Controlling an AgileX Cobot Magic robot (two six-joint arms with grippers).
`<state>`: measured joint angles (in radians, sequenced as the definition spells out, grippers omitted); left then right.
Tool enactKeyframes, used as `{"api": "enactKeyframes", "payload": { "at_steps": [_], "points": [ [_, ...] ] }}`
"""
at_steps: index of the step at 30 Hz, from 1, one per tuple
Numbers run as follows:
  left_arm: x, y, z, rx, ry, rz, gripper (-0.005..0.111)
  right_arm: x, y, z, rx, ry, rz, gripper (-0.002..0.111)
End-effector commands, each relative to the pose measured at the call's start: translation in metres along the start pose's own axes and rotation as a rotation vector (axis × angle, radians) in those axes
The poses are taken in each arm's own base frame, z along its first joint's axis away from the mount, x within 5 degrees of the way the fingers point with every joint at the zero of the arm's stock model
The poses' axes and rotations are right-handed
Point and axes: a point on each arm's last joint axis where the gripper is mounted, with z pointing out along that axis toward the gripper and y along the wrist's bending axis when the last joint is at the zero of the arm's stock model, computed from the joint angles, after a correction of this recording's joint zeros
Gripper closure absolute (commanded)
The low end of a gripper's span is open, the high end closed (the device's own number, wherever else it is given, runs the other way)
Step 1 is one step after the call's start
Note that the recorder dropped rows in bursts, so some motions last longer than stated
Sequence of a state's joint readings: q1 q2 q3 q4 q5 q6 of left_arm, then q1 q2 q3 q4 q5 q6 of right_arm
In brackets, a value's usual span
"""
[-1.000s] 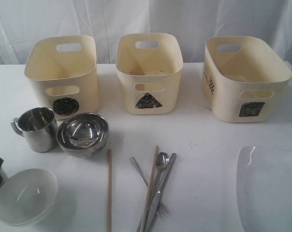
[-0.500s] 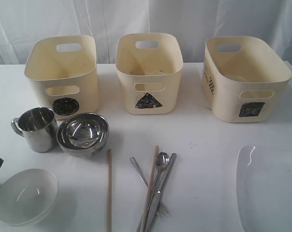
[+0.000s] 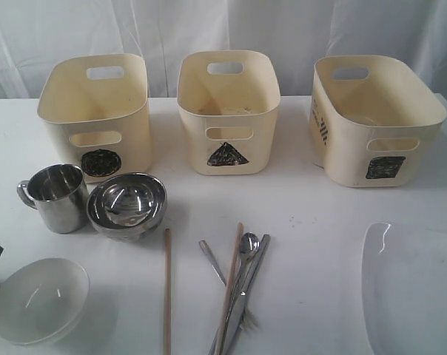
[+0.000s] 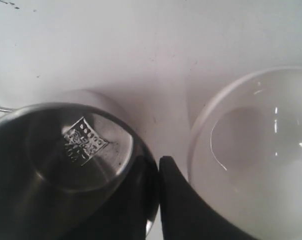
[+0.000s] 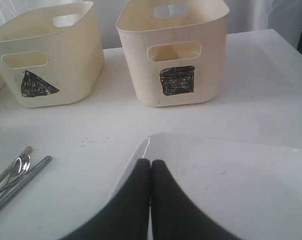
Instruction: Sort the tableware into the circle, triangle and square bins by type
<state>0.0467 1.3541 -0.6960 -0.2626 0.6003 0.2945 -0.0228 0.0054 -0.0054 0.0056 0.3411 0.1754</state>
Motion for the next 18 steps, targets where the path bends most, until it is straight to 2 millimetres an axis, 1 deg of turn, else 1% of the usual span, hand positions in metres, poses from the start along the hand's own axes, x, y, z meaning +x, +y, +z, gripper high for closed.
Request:
{"api": "enactKeyframes", "payload": {
  "at_steps": [1,4,6,8,9,11,12,14,15,16,17,18],
  "points": [
    [0.008,-0.0011,0.0009,0.015,0.068,0.094,0.104,0.0011,0.0,0.0002,-0.004,-0.004,0.004,0.108],
    [0.0108,-0.0012,0.0006,0.019,0.099,0.127,0.089,0.0011,0.0,0.0002,-0.004,-0.004,0.004,0.108],
    [0.011,-0.0013,0.0006,0.02,0.1,0.129,0.074,0.0011,0.0,0.0002,-0.004,-0.004,0.004,0.108],
    [0.0109,-0.0012,0.0006,0.019,0.099,0.129,0.062,0.0011,0.0,0.0002,-0.004,-0.004,0.004,0.108],
    [0.0107,-0.0011,0.0006,0.018,0.097,0.129,0.058,0.0011,0.0,0.0002,-0.004,-0.004,0.004,0.108],
    [0.0103,-0.0009,0.0007,0.016,0.093,0.129,0.056,0.0011,0.0,0.0002,-0.004,-0.004,0.004,0.108],
    [0.0103,-0.0009,0.0007,0.016,0.093,0.127,0.058,0.0011,0.0,0.0002,-0.004,-0.004,0.004,0.108],
    [0.0102,-0.0009,0.0007,0.015,0.092,0.127,0.067,0.0011,0.0,0.0002,-0.004,-0.004,0.004,0.108],
    [0.0102,-0.0009,0.0007,0.015,0.091,0.132,0.082,0.0011,0.0,0.0002,-0.004,-0.004,0.004,0.108],
    [0.0102,-0.0008,0.0007,0.014,0.092,0.137,0.088,0.0011,0.0,0.0002,-0.004,-0.004,0.004,0.108],
    [0.0109,0.0007,0.0006,0.0,0.1,0.174,0.101,0.0011,0.0,0.0002,-0.004,-0.004,0.004,0.108],
    [0.0112,0.0015,0.0006,-0.008,0.105,0.182,0.106,0.0011,0.0,0.0002,-0.004,-0.004,0.004,0.108]
  ]
}}
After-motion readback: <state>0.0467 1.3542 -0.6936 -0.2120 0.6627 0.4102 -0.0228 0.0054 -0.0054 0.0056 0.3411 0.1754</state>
